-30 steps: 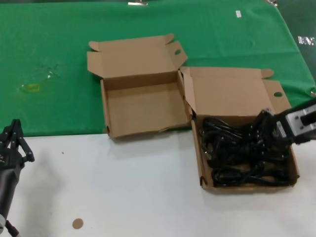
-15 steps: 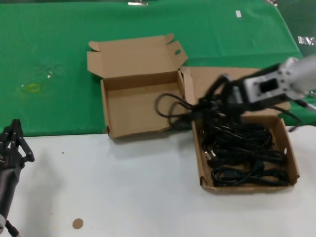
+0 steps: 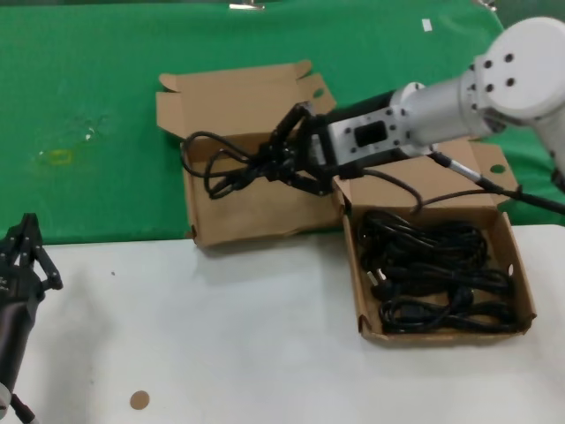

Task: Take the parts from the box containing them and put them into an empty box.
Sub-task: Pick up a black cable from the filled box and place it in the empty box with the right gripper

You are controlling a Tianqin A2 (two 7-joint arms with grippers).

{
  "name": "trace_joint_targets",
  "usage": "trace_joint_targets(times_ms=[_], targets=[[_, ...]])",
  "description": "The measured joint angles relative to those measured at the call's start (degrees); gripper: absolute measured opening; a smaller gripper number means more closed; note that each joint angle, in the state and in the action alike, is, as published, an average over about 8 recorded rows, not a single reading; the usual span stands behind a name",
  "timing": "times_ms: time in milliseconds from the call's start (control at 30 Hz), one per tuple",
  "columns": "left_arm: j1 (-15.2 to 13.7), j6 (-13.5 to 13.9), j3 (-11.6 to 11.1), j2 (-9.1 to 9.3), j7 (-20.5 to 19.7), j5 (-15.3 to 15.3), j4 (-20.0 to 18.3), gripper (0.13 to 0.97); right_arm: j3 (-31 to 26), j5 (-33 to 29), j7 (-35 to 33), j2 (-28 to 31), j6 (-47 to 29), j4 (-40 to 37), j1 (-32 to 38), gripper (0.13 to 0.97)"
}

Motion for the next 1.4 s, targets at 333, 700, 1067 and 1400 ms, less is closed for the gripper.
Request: trace_joint_targets(times_ms=[333,700,1067,1400], targets=[[0.0,0.0,0.0,0.0,0.0,0.0,0.0,0.152,-1.4,-0.9,-8.4,-6.4,5.5,-11.3,2.8,0.214],[0.0,0.0,0.0,0.0,0.0,0.0,0.0,0.152,-1.6,-1.2,-17.3,-9.7,10.1,-21.7,5.4,0.213],[0.0,0.0,0.0,0.0,0.0,0.0,0.0,0.152,-1.2,-0.6,-20.3,-11.2,11.6,-24.7,5.7,0.229],[0.0,0.0,0.0,0.0,0.0,0.0,0.0,0.152,-1.6,-1.2,-21.9,-11.5,12.6,-25.5,5.8,0.311]])
